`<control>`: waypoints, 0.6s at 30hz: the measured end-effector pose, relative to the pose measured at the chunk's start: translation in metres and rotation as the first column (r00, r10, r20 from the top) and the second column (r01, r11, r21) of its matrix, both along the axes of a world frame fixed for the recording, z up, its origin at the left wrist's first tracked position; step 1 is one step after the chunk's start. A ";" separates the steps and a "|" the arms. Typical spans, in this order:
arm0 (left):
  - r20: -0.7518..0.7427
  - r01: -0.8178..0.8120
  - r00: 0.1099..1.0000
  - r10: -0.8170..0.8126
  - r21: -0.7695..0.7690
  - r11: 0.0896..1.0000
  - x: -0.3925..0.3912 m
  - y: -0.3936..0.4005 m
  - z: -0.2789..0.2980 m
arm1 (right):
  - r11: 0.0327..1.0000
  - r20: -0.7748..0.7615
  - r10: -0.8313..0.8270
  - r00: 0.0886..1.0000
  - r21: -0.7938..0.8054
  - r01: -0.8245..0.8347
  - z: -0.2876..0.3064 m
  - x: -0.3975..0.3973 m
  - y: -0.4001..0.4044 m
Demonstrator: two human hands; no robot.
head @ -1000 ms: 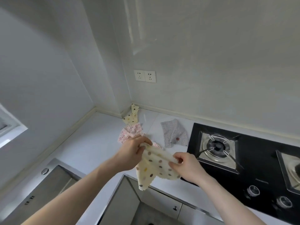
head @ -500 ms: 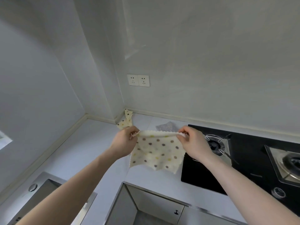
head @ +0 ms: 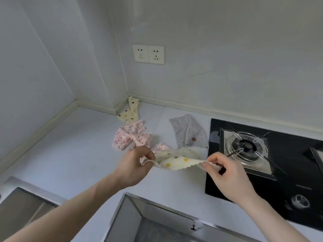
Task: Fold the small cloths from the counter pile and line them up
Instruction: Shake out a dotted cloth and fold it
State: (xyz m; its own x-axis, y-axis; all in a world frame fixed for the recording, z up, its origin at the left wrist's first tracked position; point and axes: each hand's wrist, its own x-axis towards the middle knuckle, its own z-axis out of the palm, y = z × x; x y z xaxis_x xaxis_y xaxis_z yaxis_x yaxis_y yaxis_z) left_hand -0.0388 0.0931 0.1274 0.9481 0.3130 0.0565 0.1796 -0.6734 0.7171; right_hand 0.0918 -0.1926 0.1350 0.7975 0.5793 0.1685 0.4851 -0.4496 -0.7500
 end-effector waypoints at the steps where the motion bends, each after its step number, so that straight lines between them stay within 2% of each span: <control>1: -0.044 0.014 0.999 -0.014 -0.003 1.000 -0.003 -0.001 -0.023 | 1.000 -0.025 0.009 1.000 -0.020 -0.010 -0.022 -0.002 0.000; 4: -0.140 0.044 0.989 -0.043 0.000 0.999 -0.009 0.003 -0.087 | 0.997 -0.101 0.022 0.995 -0.073 -0.030 -0.083 -0.002 -0.002; 7: -0.121 0.094 0.988 -0.092 0.013 0.995 -0.013 0.006 -0.136 | 0.989 -0.126 0.041 0.991 -0.139 -0.059 -0.134 0.002 0.000; 10: 0.023 0.145 0.989 -0.147 0.083 0.986 -0.016 0.004 -0.169 | 0.985 0.014 0.018 1.000 -0.174 -0.015 -0.175 0.000 0.006; 13: 0.093 0.164 0.980 -0.176 0.124 0.979 -0.019 0.001 -0.181 | 0.980 0.171 0.038 0.984 -0.198 -0.004 -0.193 -0.003 0.010; 18: 0.160 0.142 0.970 -0.186 0.249 0.958 -0.024 -0.004 -0.194 | 0.981 0.246 0.116 0.962 -0.177 -0.073 -0.205 -0.005 0.009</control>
